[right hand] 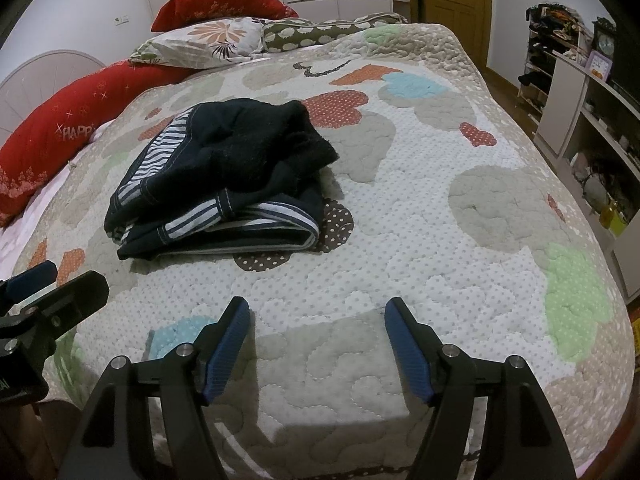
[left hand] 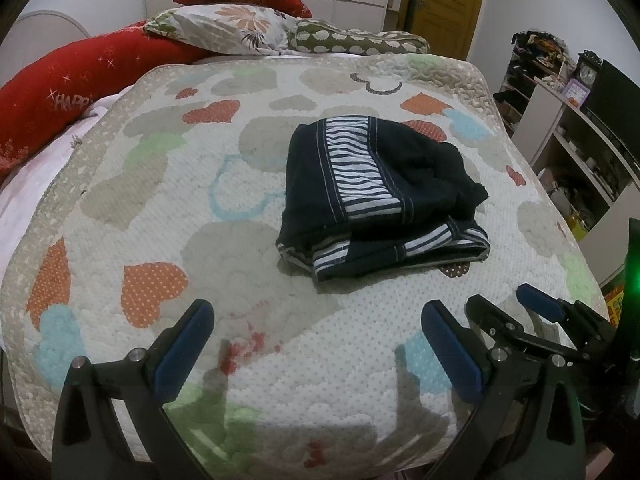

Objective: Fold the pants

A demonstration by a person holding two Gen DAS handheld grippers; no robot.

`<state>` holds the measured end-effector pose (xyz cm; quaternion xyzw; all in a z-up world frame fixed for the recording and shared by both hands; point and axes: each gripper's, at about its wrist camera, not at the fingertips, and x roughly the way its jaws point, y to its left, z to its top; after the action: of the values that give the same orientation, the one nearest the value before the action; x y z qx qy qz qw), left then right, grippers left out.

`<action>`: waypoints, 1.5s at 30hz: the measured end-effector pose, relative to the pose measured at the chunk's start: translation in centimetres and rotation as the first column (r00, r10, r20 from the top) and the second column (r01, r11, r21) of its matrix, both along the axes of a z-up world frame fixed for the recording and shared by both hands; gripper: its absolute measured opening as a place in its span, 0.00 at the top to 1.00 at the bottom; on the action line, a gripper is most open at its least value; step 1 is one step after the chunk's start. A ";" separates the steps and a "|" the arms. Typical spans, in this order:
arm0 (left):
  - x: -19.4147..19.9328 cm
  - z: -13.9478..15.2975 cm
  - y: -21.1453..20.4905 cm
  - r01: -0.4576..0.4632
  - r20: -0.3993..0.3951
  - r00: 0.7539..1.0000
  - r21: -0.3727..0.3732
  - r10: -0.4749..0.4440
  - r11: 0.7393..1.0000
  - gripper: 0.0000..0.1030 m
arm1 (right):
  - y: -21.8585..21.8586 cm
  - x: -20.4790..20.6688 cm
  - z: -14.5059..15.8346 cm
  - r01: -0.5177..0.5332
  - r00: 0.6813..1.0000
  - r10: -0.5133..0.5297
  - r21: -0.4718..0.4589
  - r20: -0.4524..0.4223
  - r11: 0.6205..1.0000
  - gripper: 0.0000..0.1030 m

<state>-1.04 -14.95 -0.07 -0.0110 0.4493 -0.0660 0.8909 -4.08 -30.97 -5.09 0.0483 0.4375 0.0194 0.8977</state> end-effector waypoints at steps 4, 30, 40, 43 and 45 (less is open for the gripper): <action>0.0 -0.1 0.0 0.000 -0.004 1.000 -0.004 0.000 1.000 0.00 | 0.1 0.0 0.0 0.000 1.000 0.000 -0.002 0.000 1.000 0.27; 0.2 -0.8 0.1 0.009 -0.026 1.000 -0.024 -0.010 1.000 0.00 | 0.6 0.2 0.0 0.006 1.000 -0.006 -0.021 0.005 1.000 0.23; 0.1 -0.7 0.3 0.021 -0.017 1.000 -0.049 -0.022 0.999 0.00 | 1.0 0.4 0.4 0.000 1.000 0.001 -0.029 0.009 1.000 0.23; 0.2 -0.6 0.3 0.026 -0.017 0.999 -0.057 -0.027 0.998 0.00 | 1.0 0.4 0.4 0.000 1.000 0.000 -0.029 0.010 1.000 0.23; 0.2 -0.6 0.3 0.028 -0.020 0.999 -0.059 -0.029 0.998 0.00 | 1.0 0.4 0.4 0.000 1.000 0.001 -0.030 0.010 1.000 0.23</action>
<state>-0.81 -14.65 -0.67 -0.0314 0.4567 -0.0918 0.8843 -3.70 -29.92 -4.67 0.0347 0.4333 0.0134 0.9005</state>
